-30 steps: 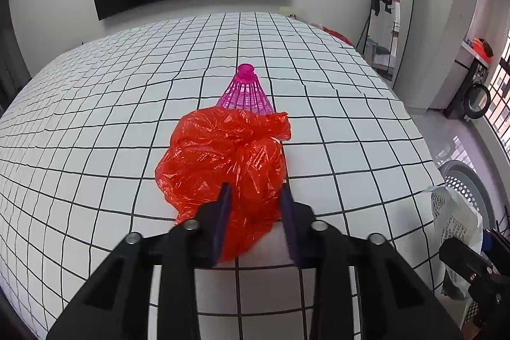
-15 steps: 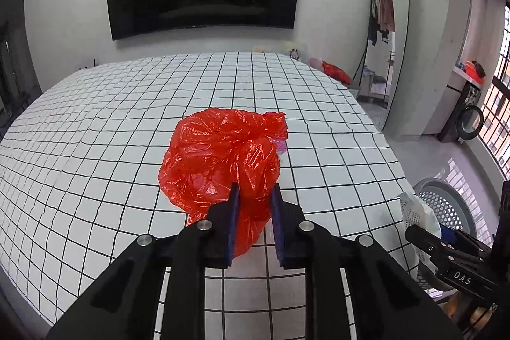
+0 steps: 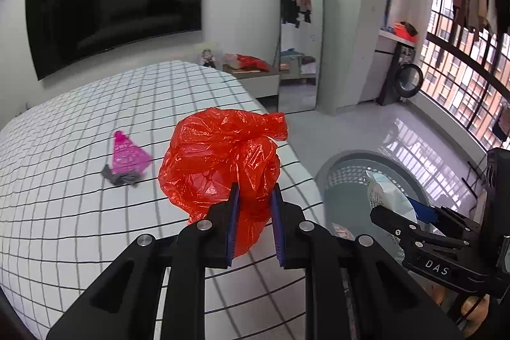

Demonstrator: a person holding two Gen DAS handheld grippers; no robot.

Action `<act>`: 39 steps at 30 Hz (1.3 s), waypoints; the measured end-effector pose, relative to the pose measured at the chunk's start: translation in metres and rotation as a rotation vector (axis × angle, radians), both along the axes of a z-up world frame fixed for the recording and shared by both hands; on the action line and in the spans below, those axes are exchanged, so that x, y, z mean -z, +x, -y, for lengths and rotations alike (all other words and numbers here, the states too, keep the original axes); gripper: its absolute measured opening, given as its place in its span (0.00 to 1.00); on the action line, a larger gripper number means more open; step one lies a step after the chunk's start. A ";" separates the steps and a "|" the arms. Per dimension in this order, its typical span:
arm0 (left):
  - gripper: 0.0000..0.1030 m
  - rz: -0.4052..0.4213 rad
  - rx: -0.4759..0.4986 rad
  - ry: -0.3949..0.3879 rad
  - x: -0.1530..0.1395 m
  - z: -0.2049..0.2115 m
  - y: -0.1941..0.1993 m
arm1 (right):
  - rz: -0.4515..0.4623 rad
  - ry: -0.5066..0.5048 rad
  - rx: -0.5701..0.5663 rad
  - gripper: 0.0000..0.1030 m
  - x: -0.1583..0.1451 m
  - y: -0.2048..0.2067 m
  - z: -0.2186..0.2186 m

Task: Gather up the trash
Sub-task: 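Carry the bag and packet over the grey basket and open both grippers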

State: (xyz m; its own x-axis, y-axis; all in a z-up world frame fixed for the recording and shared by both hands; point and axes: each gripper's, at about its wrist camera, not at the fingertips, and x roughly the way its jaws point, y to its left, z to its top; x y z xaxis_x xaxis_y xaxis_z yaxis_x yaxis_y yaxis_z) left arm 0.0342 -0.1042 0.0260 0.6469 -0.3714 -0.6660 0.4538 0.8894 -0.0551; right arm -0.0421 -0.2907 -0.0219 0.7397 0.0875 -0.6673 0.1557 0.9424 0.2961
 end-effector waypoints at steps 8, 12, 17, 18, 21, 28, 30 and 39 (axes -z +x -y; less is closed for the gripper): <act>0.19 -0.041 0.167 0.040 0.022 0.086 -0.007 | -0.025 0.001 0.176 0.60 0.012 -0.034 0.064; 0.19 -0.065 0.233 0.081 0.035 0.119 -0.014 | -0.048 0.015 0.221 0.60 0.024 -0.040 0.083; 0.19 -0.100 0.266 0.110 0.052 0.143 -0.018 | -0.073 0.023 0.236 0.60 0.038 -0.042 0.097; 0.19 -0.107 0.266 0.113 0.055 0.145 -0.018 | -0.076 0.028 0.239 0.61 0.040 -0.042 0.100; 0.20 -0.124 0.264 0.121 0.063 0.151 -0.019 | -0.082 0.044 0.241 0.61 0.045 -0.042 0.105; 0.24 -0.130 0.241 0.130 0.066 0.154 -0.015 | -0.073 0.060 0.219 0.61 0.048 -0.040 0.114; 0.28 -0.125 0.234 0.135 0.066 0.154 -0.014 | -0.066 0.057 0.213 0.62 0.046 -0.036 0.115; 0.60 -0.095 0.209 0.148 0.063 0.151 -0.013 | -0.043 0.058 0.231 0.73 0.045 -0.039 0.115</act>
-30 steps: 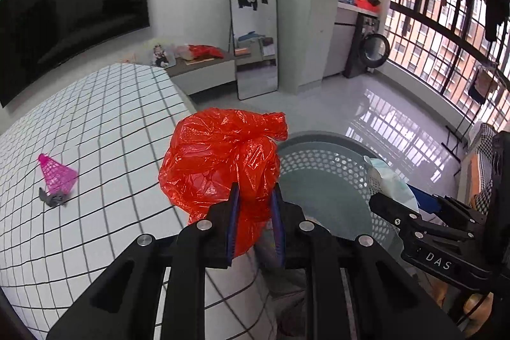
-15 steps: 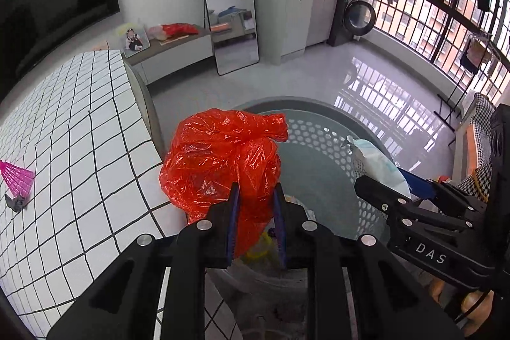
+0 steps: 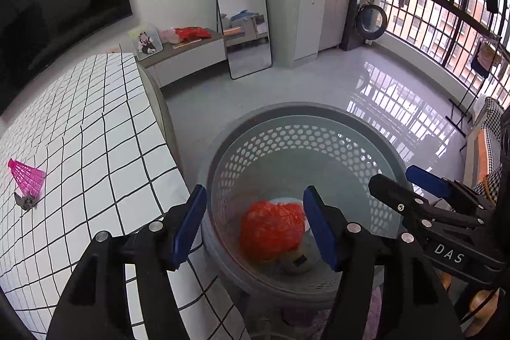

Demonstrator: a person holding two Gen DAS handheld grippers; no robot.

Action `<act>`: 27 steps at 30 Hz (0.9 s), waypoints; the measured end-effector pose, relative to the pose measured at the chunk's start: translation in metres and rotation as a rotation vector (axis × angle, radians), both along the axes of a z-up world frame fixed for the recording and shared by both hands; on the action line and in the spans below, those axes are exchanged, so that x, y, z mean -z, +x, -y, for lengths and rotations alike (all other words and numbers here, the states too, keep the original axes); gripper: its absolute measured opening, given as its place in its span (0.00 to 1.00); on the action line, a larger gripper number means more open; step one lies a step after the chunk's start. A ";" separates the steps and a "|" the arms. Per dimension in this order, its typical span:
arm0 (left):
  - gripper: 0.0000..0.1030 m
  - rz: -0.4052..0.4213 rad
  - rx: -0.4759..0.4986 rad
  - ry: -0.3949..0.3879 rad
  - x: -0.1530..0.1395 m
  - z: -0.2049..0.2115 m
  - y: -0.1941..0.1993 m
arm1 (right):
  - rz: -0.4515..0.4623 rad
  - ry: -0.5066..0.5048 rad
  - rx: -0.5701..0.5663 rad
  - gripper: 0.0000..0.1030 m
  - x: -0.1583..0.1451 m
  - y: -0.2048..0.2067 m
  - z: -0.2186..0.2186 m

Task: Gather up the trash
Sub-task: 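Carry the bag and packet over the grey basket and open both grippers, then move both tools back toward the pink shuttlecock and grey cloth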

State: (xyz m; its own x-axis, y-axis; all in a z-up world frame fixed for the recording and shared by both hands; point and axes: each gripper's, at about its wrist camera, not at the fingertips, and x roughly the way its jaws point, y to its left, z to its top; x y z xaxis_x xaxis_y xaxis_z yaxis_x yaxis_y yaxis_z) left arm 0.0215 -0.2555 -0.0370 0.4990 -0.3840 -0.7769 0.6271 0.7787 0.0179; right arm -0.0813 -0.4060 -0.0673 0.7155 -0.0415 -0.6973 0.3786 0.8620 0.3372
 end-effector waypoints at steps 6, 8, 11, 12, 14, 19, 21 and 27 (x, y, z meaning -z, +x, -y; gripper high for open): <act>0.60 -0.003 -0.006 0.003 0.001 -0.001 0.002 | -0.004 0.012 0.017 0.73 0.003 -0.004 0.002; 0.60 0.000 -0.008 0.003 0.000 -0.002 0.001 | -0.006 0.014 0.020 0.73 0.003 -0.008 0.002; 0.63 0.002 -0.012 0.000 0.000 -0.005 0.000 | -0.005 0.014 0.022 0.73 0.003 -0.008 0.002; 0.65 0.002 -0.014 -0.003 0.000 -0.006 0.000 | -0.005 0.013 0.022 0.73 0.003 -0.008 0.002; 0.66 0.004 -0.015 -0.007 0.000 -0.008 0.001 | -0.001 0.006 0.023 0.73 0.002 -0.009 0.001; 0.69 0.007 -0.020 -0.016 -0.001 -0.015 -0.001 | -0.001 0.000 0.026 0.73 0.000 -0.011 -0.004; 0.71 0.011 -0.025 -0.020 -0.003 -0.019 -0.001 | 0.002 -0.002 0.026 0.73 -0.002 -0.013 -0.006; 0.74 0.032 -0.057 -0.031 -0.012 -0.039 -0.004 | 0.017 -0.016 0.004 0.73 -0.011 -0.011 -0.018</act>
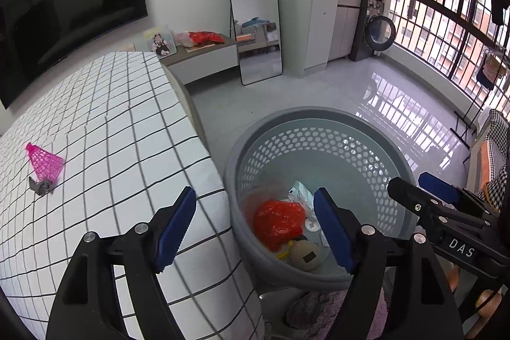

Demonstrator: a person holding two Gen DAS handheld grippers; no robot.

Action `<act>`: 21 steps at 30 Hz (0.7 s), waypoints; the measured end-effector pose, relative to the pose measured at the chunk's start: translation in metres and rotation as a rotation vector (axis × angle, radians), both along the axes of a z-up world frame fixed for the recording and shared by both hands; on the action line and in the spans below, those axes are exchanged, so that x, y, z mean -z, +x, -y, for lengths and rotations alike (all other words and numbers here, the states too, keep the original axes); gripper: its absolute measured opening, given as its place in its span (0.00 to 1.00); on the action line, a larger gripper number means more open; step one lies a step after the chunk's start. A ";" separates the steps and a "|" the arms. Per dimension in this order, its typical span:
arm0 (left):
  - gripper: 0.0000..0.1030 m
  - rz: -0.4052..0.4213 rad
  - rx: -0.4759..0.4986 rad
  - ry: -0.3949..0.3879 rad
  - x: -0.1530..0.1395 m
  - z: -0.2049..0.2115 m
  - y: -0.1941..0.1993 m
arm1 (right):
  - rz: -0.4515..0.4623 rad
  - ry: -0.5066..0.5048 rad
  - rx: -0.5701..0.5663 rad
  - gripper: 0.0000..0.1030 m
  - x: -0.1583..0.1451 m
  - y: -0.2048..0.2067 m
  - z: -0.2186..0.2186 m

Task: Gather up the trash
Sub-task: 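Move both tools back toward the pink shuttlecock and grey cloth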

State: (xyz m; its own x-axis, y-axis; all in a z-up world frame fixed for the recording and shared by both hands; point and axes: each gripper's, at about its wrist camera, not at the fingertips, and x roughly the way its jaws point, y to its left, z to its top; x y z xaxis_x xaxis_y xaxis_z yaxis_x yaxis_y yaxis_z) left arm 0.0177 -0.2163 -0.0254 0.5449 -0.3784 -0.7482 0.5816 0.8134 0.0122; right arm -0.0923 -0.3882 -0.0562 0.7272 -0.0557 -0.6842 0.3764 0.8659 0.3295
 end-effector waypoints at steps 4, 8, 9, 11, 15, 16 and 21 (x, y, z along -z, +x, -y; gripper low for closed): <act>0.75 0.018 -0.040 -0.014 -0.007 -0.023 0.000 | 0.010 -0.010 -0.027 0.73 -0.007 0.004 -0.012; 0.76 0.031 -0.077 -0.033 -0.016 -0.046 0.001 | 0.023 -0.025 -0.064 0.73 -0.015 0.010 -0.031; 0.76 0.035 -0.086 -0.038 -0.018 -0.051 0.001 | 0.026 -0.029 -0.074 0.73 -0.018 0.011 -0.036; 0.76 0.042 -0.109 -0.047 -0.022 -0.064 0.001 | 0.035 -0.039 -0.098 0.73 -0.024 0.015 -0.046; 0.76 0.066 -0.160 -0.056 -0.034 -0.089 0.004 | 0.062 -0.045 -0.150 0.73 -0.038 0.023 -0.068; 0.76 0.073 -0.173 -0.058 -0.037 -0.096 0.005 | 0.067 -0.047 -0.163 0.73 -0.040 0.025 -0.074; 0.79 0.101 -0.252 -0.068 -0.050 -0.131 0.011 | 0.084 -0.057 -0.237 0.73 -0.054 0.041 -0.101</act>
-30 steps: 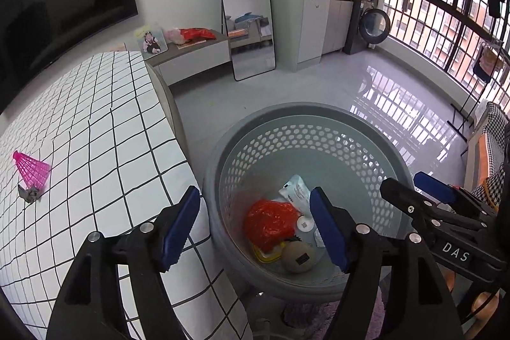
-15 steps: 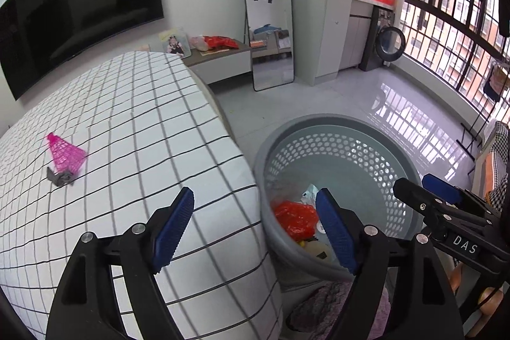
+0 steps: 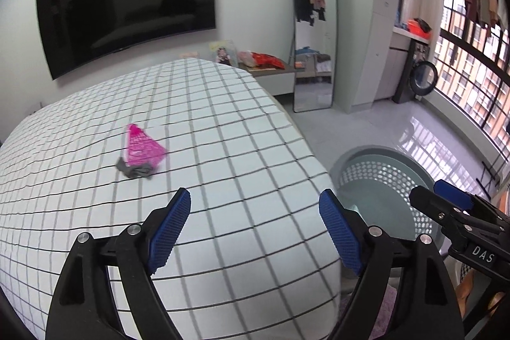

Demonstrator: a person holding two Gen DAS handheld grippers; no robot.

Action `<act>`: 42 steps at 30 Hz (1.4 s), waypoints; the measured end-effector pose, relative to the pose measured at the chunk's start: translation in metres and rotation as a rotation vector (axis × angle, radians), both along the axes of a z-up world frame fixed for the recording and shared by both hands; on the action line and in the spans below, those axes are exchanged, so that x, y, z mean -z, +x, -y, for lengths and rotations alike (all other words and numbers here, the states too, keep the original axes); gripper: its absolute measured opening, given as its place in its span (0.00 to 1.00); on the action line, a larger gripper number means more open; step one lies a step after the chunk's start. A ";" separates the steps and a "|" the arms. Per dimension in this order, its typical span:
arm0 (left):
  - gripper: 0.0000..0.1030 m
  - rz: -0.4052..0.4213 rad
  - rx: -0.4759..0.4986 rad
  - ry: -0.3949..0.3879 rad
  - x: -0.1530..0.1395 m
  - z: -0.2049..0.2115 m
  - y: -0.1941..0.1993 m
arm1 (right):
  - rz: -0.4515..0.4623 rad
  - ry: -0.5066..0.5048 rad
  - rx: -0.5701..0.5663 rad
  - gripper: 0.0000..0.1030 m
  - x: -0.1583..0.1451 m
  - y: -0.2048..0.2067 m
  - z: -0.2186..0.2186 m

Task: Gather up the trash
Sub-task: 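Move both tools back toward the pink shuttlecock and grey cloth, then grasp the grey cloth under the shuttlecock with the left gripper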

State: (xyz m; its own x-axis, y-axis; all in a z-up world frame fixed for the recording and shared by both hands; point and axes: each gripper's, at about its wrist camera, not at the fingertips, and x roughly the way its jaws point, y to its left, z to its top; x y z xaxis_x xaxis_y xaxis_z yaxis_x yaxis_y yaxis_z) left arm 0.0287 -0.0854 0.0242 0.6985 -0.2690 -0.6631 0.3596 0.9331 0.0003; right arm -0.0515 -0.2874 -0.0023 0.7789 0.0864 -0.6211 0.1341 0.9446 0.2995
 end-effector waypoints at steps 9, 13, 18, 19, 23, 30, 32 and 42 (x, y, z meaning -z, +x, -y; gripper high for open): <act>0.79 0.015 -0.103 0.002 -0.009 -0.057 0.012 | 0.016 -0.016 -0.102 0.73 -0.016 0.035 -0.049; 0.79 0.009 -0.140 0.007 -0.009 -0.082 0.023 | 0.008 -0.033 -0.140 0.73 -0.016 0.055 -0.072; 0.79 0.014 -0.195 0.010 -0.011 -0.107 0.028 | 0.001 -0.014 -0.163 0.73 -0.014 0.068 -0.088; 0.79 0.007 -0.204 0.007 -0.010 -0.112 0.029 | -0.007 -0.012 -0.167 0.73 -0.011 0.069 -0.090; 0.79 -0.009 -0.232 0.017 -0.006 -0.122 0.033 | -0.033 0.010 -0.185 0.73 -0.004 0.076 -0.096; 0.79 -0.019 -0.279 0.031 -0.002 -0.132 0.049 | -0.038 0.012 -0.232 0.73 -0.001 0.089 -0.106; 0.79 -0.028 -0.288 0.029 0.002 -0.135 0.056 | -0.047 0.009 -0.241 0.73 0.001 0.094 -0.109; 0.79 -0.115 -0.298 0.041 0.033 -0.129 0.106 | -0.082 0.023 -0.268 0.73 0.014 0.117 -0.116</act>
State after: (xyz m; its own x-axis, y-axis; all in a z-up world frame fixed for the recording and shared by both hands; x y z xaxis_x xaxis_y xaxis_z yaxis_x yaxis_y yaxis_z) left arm 0.1345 0.0439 -0.0089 0.6624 -0.0350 -0.7483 0.0702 0.9974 0.0154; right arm 0.0650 -0.1713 -0.0164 0.6734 0.2973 -0.6769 -0.0953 0.9429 0.3193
